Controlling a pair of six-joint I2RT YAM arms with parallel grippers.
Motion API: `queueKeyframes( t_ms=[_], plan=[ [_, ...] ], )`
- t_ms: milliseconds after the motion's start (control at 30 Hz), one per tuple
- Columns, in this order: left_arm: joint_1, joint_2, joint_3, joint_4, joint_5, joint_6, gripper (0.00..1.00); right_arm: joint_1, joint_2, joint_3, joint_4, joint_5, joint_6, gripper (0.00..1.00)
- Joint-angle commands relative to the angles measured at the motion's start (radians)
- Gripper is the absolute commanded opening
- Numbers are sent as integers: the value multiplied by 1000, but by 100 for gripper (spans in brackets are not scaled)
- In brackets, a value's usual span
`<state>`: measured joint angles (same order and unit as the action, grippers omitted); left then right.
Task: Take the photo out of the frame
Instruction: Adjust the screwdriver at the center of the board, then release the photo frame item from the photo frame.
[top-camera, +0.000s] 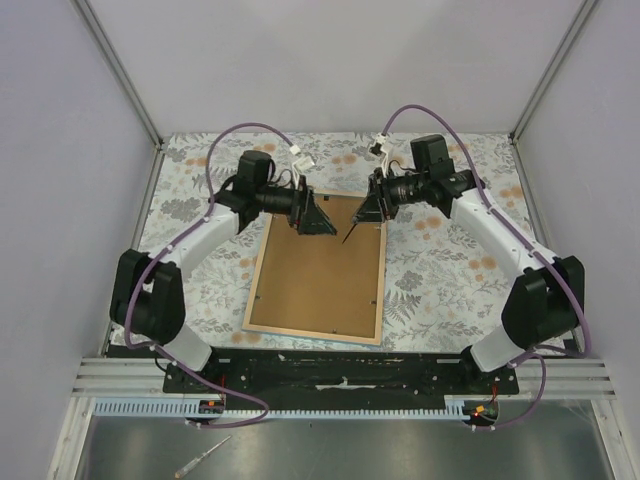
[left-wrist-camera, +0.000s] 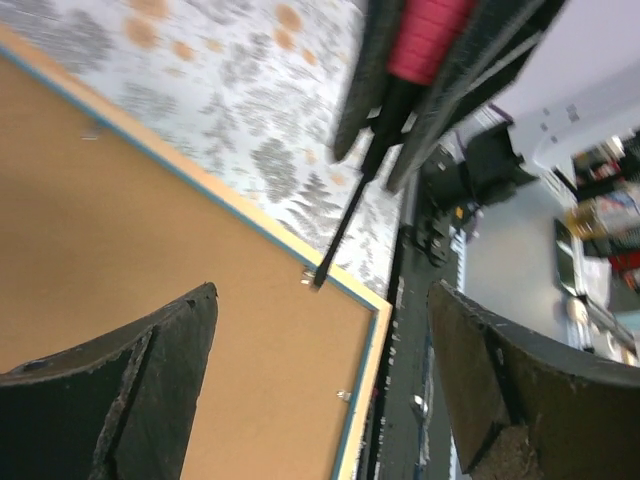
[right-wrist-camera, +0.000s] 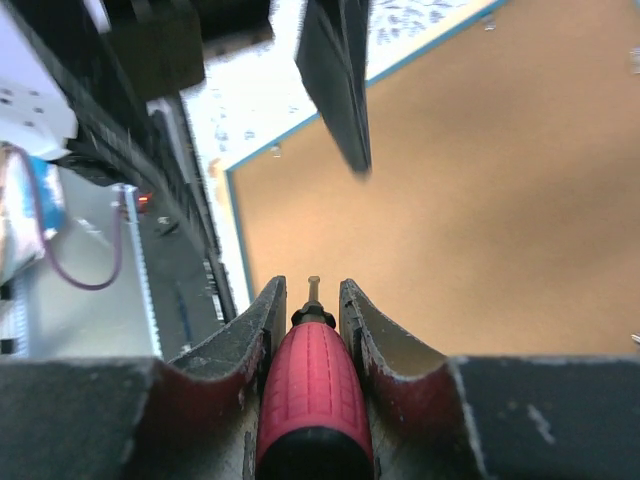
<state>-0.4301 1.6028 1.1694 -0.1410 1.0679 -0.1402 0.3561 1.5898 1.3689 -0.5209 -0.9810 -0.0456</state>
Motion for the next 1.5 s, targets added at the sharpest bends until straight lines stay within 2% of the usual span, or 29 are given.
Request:
queueKeyframes(
  t_ms=[0,100,133,233,400,600,667,867,1100,1200,1267,1400,1467],
  plan=[
    [134,-86,78,-84,-43,72,91,-3,-111,-19,2,212,-123,0],
    [188,-102,122,-242,-262,235,93,-9,-126,-31,9,368,-163,0],
    [189,-107,122,-270,-390,270,93,-12,-129,-33,15,419,-172,0],
    [191,-121,61,-260,-667,327,94,-22,-136,-57,65,528,-177,0],
    [194,-74,-13,-226,-844,387,95,-28,-160,-102,107,617,-206,0],
    [203,8,-47,-192,-838,349,96,-61,-217,-205,160,604,-197,0],
    [205,12,-57,-190,-890,344,96,-80,-221,-211,168,587,-185,0],
    [209,11,-71,-192,-901,344,97,-100,-212,-246,222,578,-149,0],
    [209,89,131,-350,-832,454,98,-117,-160,-271,285,558,-96,0],
    [209,144,191,-404,-830,424,98,-117,-148,-278,300,541,-76,0],
    [209,160,165,-367,-842,375,98,-117,-148,-287,318,547,-71,0],
    [214,157,73,-310,-931,403,98,-117,-149,-289,332,567,-71,0],
    [220,158,65,-313,-910,396,98,-117,-145,-286,335,562,-65,0]
  ],
)
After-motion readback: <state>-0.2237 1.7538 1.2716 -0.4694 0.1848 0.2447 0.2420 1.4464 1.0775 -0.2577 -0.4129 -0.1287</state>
